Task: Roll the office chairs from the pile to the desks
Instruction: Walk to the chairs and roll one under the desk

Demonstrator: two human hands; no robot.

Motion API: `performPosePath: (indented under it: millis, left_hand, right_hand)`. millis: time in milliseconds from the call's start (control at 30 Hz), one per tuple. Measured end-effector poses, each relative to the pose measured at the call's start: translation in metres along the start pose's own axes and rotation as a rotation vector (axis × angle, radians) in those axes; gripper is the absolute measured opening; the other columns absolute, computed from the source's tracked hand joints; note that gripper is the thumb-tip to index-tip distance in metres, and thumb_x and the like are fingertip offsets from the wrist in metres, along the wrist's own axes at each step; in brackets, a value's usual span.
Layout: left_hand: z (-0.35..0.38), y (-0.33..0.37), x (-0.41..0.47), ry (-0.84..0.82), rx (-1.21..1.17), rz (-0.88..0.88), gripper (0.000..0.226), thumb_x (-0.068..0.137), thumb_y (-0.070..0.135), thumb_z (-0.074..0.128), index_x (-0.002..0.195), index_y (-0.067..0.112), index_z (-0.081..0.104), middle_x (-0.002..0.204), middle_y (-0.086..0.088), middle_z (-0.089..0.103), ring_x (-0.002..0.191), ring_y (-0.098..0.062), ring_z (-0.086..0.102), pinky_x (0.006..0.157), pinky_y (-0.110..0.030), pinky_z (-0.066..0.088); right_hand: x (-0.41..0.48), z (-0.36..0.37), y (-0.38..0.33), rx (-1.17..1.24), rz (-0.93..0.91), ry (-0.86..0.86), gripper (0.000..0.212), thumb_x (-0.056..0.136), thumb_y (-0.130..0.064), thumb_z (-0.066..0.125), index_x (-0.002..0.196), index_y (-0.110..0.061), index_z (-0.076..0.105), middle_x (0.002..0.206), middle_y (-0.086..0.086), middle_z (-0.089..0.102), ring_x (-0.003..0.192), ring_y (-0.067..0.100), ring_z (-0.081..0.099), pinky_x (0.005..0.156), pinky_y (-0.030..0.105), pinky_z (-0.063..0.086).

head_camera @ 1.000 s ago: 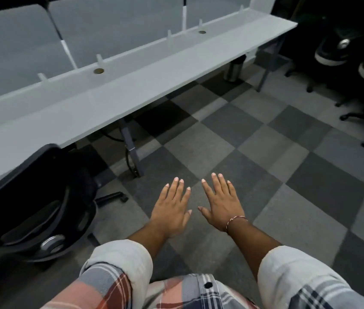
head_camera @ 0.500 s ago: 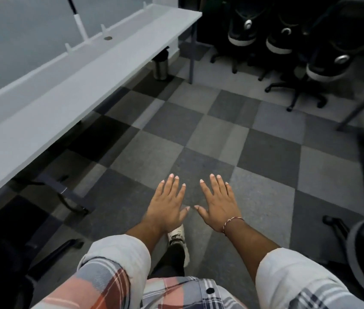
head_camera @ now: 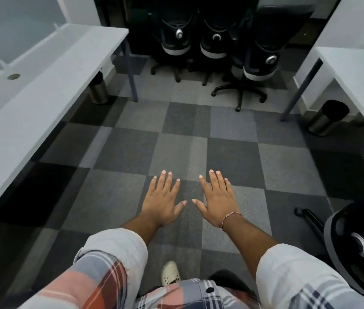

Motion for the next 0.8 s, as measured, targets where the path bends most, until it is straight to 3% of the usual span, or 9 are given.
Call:
performPosePath:
  millis: [233,533,700,800]
  left_hand:
    - [-0.024,-0.009,0.093,-0.029,0.006,0.068,0.093,0.087,0.069,-0.005,0.161,0.016,0.012,0.167,-0.017,0.004,0.154,-0.034,-0.007,0.122,-0.05,-0.003]
    - [-0.032,-0.014,0.247,-0.02,-0.002,0.128,0.093,0.086,0.067,-0.004,0.16,0.014,0.015,0.166,-0.019,0.008,0.154,-0.036,-0.003,0.124,-0.052,0.0]
    - [-0.052,-0.009,0.339,-0.03,0.012,0.129,0.095,0.083,0.068,-0.009,0.161,0.015,0.006,0.167,-0.018,-0.001,0.154,-0.034,-0.011,0.124,-0.05,-0.007]
    - [-0.063,-0.004,0.391,-0.025,-0.009,0.113,0.09,0.089,0.068,0.001,0.16,0.014,0.016,0.166,-0.019,0.008,0.154,-0.036,-0.001,0.123,-0.052,-0.001]
  right_hand:
    - [0.076,-0.016,0.033,-0.025,0.071,-0.012,0.082,0.094,-0.069,0.029,0.159,-0.024,0.005,0.165,0.014,-0.004,0.151,0.032,-0.01,0.122,0.049,-0.002]
    - [0.201,-0.031,0.112,-0.032,0.115,-0.031,0.09,0.09,-0.078,0.023,0.158,-0.024,0.001,0.165,0.014,-0.008,0.151,0.032,-0.013,0.122,0.049,-0.002]
    - [0.273,-0.058,0.165,-0.074,0.079,-0.024,0.098,0.077,-0.079,0.002,0.158,-0.024,-0.001,0.164,0.015,-0.009,0.151,0.032,-0.014,0.121,0.049,-0.004]
    - [0.319,-0.074,0.199,-0.128,0.039,-0.007,0.093,0.083,-0.078,0.01,0.158,-0.023,0.001,0.164,0.017,-0.006,0.151,0.034,-0.013,0.121,0.05,-0.004]
Point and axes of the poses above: each hand's wrist, its own x-axis towards the middle knuckle, its own z-axis out of the palm, y = z × x, the point moved 1 cm from there along x, towards the middle knuckle
